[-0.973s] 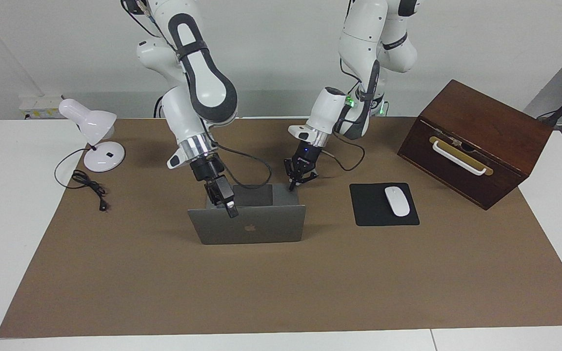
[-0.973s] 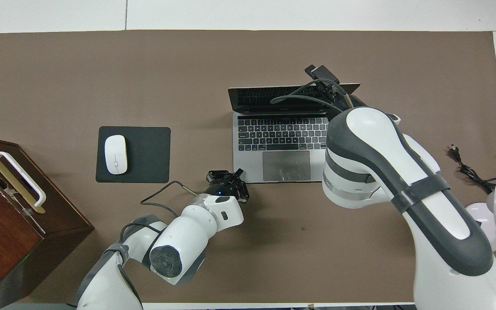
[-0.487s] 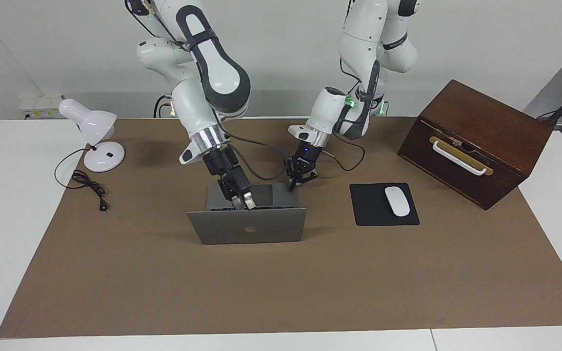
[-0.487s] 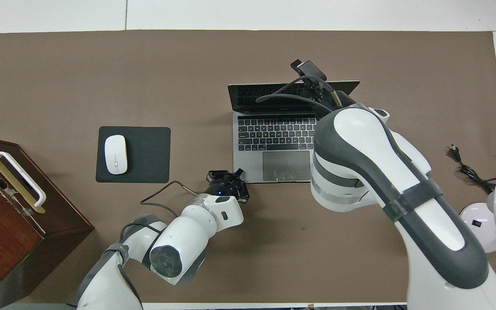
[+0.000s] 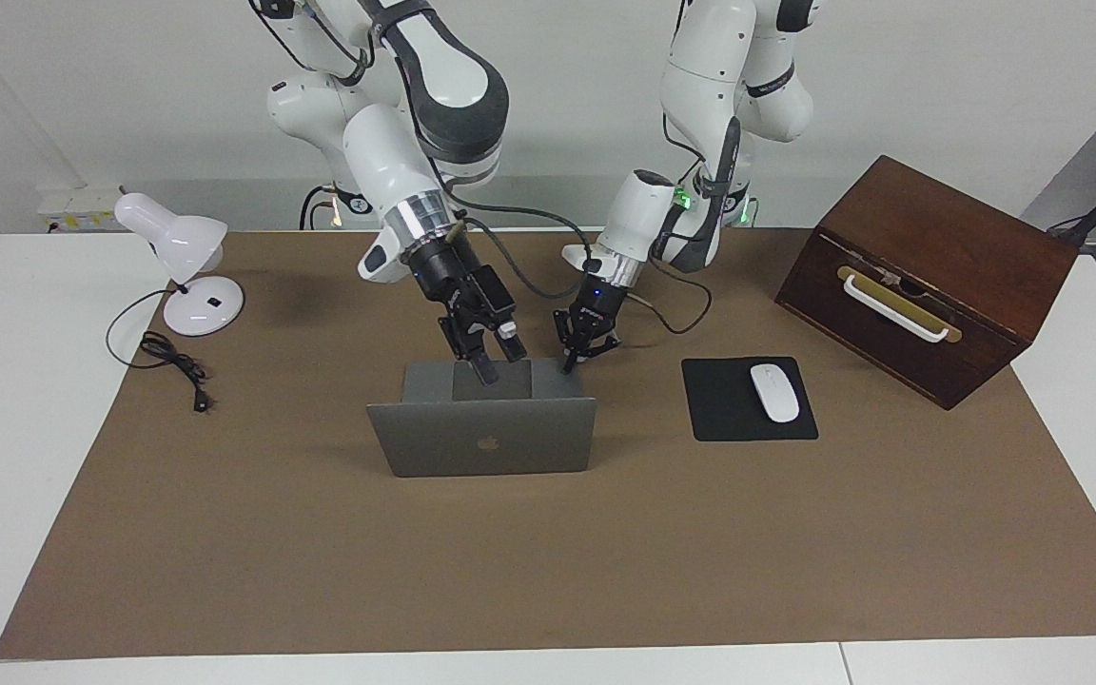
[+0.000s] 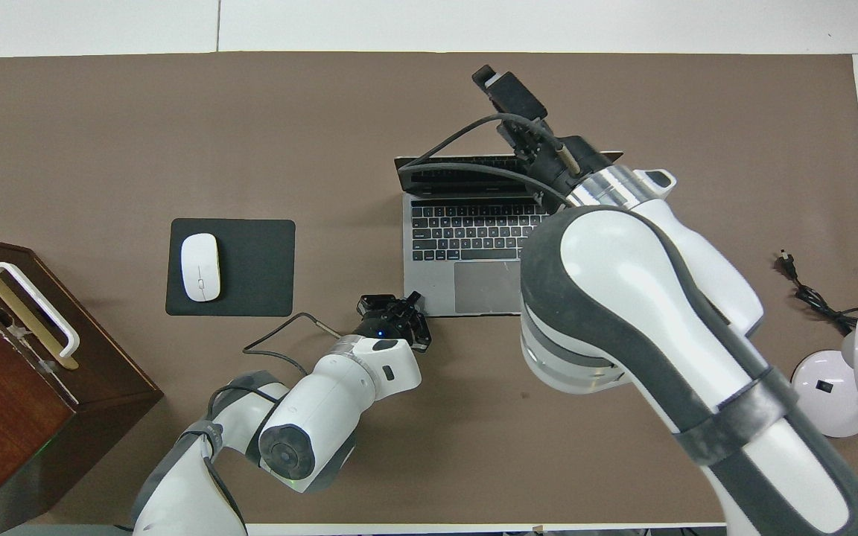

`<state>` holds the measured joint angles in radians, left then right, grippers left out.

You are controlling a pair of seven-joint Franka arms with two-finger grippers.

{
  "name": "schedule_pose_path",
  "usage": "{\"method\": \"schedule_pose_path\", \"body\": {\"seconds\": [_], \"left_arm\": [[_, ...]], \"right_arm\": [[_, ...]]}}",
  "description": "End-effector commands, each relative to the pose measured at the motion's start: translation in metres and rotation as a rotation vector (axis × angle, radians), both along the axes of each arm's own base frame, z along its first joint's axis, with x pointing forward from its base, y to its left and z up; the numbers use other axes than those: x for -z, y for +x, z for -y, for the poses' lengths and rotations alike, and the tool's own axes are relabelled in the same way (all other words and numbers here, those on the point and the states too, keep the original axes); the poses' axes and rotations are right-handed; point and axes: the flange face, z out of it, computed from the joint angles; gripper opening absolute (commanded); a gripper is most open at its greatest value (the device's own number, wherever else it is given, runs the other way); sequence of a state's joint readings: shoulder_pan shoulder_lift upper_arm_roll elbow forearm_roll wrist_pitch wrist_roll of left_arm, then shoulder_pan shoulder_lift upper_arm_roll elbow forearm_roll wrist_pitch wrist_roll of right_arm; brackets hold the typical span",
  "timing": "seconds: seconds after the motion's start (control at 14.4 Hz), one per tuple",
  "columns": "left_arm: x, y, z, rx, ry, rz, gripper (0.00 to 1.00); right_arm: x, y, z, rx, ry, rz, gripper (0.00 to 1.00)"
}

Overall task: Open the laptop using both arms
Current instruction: 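Push the lid farther open with the right gripper, then withdraw it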

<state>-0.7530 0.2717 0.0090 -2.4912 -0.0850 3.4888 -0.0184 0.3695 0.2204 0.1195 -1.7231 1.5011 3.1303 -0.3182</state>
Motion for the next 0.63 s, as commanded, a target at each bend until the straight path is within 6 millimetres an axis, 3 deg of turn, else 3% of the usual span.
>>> {"method": "schedule_pose_path", "body": {"seconds": [0.0, 0.28, 0.56], "left_arm": [[0.007, 0.009, -0.002, -0.005, 0.004, 0.009, 0.00], [-0.007, 0.011, 0.000, -0.065, -0.056, -0.007, 0.00], [-0.040, 0.018, -0.010, -0.108, -0.076, -0.023, 0.00]], "right_arm": [[-0.002, 0.042, 0.053, -0.073, -0.142, 0.045, 1.00], [-0.015, 0.078, 0.128, -0.269, -0.512, 0.060, 1.00], [-0.022, 0.080, 0.184, -0.424, -0.695, -0.110, 1.00]]}}
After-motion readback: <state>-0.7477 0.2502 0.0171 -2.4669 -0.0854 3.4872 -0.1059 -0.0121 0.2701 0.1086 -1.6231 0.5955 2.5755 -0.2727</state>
